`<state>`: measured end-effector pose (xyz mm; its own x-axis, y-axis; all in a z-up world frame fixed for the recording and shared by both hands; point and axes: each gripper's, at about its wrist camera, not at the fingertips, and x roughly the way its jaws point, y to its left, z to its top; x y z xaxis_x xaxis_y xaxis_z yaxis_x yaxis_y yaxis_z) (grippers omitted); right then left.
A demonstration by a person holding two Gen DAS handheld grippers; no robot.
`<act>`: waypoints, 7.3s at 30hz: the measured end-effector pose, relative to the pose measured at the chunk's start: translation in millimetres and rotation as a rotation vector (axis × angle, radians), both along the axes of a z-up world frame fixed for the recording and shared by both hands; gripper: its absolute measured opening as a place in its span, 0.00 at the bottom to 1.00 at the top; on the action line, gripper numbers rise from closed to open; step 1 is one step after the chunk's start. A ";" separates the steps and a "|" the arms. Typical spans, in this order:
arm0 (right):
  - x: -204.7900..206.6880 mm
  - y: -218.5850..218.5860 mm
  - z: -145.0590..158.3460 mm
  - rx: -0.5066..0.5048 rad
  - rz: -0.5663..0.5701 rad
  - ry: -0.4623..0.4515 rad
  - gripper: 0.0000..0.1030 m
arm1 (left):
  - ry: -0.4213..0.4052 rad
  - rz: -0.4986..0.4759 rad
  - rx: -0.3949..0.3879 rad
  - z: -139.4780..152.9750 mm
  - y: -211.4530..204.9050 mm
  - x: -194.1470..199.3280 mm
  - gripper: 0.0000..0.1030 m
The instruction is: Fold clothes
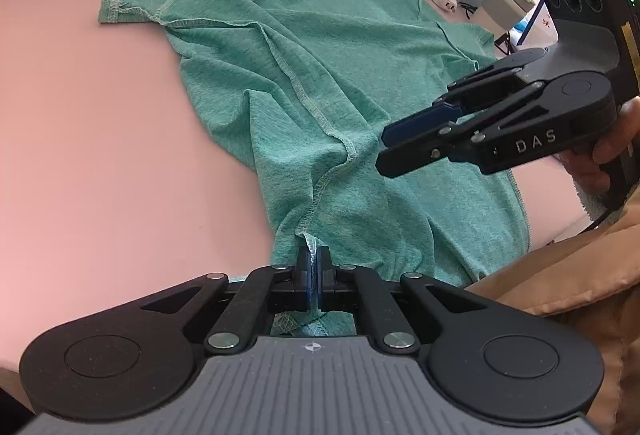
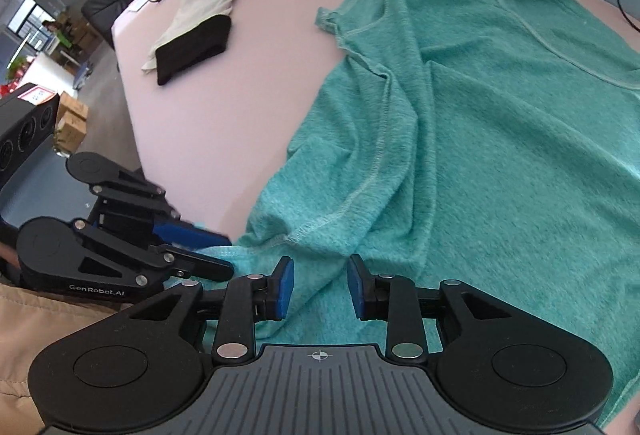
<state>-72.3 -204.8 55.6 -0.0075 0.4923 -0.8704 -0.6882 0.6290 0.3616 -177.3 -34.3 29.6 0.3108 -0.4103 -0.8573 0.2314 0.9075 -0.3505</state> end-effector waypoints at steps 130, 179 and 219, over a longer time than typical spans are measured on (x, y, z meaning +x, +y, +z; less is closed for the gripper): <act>161.3 -110.7 31.2 0.063 -0.736 -0.257 0.34 | -0.392 0.220 0.286 -22.3 80.5 278.0 0.30; 89.9 -273.8 29.6 -0.122 -1.219 -0.333 0.53 | -0.450 0.242 0.438 42.7 65.8 180.5 0.89; -112.5 -186.9 -15.6 -0.299 -1.073 -0.113 0.13 | -0.197 0.365 0.061 -1.4 124.6 34.1 0.19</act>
